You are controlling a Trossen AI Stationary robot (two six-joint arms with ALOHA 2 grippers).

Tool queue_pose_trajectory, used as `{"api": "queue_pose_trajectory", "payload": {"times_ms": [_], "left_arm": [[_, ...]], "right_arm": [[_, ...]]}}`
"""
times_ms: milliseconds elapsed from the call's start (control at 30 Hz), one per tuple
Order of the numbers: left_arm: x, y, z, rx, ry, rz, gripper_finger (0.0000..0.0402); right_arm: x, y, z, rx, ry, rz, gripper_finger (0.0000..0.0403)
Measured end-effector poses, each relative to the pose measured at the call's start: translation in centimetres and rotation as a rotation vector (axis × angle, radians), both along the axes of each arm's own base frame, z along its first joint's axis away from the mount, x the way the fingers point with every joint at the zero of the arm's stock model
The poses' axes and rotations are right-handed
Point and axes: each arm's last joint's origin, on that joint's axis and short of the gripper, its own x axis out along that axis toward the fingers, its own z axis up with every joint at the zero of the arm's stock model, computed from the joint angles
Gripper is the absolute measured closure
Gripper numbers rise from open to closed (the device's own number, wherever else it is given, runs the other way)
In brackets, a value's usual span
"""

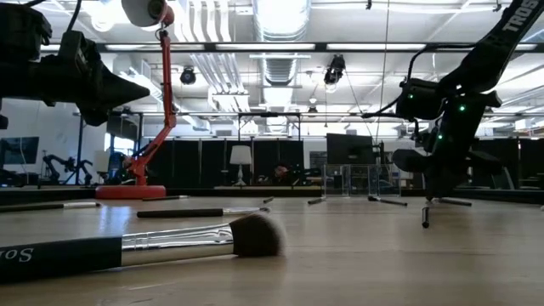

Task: Put items in baskets/containers
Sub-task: Put the eyeshadow brush into the transparent organizer

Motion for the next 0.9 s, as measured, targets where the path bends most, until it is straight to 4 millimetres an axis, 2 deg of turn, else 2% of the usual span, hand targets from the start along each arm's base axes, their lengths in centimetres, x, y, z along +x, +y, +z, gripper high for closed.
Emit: {"api": "queue_pose_trajectory", "payload": {"times_ms": [300,700,900], "left_arm": [[0.0,0.1,0.4,0.032,-0.038,0.029,0.0401],[0.0,0.1,0.5,0.009,-0.051,0.040,0.0401],[-0.1,0.2,0.5,0.043,-0.041,0.069,0.0401]], "right_arm": [[-0.1,0.1,0.6,-0.011,-0.019,0.053,0.0392],[0.0,0.3,2.9,-0.115,-0.097,0.147,0.0394],[0.8,0.7,4.6,-0.227,-0.187,0.231,0.0394]]}}
